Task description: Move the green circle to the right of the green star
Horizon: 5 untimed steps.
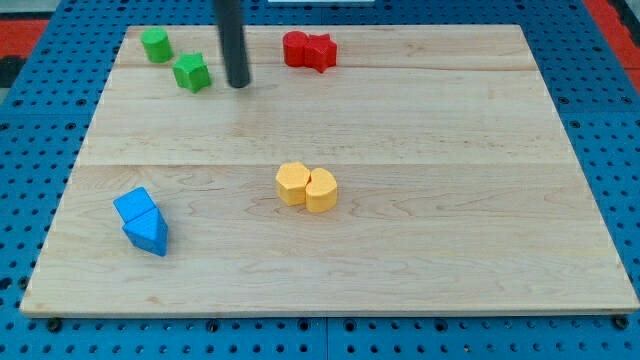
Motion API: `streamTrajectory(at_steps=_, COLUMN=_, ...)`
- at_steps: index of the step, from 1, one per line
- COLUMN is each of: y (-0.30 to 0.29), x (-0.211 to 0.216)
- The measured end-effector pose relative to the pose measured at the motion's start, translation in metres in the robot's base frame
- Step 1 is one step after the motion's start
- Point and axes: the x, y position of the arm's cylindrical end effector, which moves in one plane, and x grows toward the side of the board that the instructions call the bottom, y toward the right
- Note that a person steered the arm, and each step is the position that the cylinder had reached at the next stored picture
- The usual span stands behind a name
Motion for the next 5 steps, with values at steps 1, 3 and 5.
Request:
streamTrajectory(at_steps=1, y=-0.084, x=-0.024)
streamTrajectory(at_steps=3, y=-0.072, x=0.006)
streamTrajectory(at_steps=5, y=-0.164, x=-0.009)
